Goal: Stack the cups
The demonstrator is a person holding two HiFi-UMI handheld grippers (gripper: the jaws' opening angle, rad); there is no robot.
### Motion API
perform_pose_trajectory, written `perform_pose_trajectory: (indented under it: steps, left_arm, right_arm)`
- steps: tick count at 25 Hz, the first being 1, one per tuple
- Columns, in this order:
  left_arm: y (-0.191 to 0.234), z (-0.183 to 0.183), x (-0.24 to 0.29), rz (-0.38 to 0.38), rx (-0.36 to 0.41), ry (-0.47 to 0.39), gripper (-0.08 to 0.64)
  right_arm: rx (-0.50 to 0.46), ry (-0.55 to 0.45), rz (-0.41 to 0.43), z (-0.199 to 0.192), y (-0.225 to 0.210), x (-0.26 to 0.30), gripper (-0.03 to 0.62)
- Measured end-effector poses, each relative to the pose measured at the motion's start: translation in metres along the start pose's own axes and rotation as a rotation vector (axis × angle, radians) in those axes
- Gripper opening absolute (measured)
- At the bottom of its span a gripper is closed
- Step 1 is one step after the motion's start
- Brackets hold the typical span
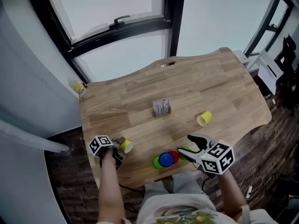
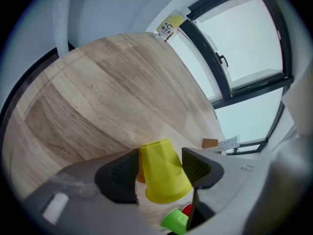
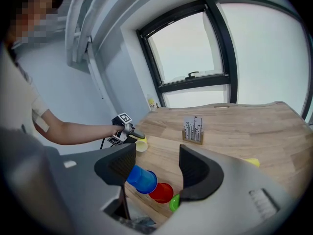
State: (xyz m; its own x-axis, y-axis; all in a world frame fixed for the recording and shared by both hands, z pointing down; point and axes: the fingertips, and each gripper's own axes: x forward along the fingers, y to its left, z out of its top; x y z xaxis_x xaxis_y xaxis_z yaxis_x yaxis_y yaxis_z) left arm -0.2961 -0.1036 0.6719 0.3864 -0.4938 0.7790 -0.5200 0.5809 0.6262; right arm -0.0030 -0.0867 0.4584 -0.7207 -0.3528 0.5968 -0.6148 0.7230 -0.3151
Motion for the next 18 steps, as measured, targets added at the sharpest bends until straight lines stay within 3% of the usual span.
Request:
perform_pose_trajectory:
  steps: [7, 18]
  left_arm:
    - [-0.015, 0.004, -0.011, 0.002, 0.107, -0.051, 0.255]
    - [-0.059, -0.005, -0.054, 0.062, 0.511, -0.299, 0.247]
  right_arm:
    - [0.069, -0.027, -0.024, -0.004, -0.028, -0.009, 0.281]
    - [0.165, -0.066, -0.106, -0.009, -0.084, -0.031, 0.281]
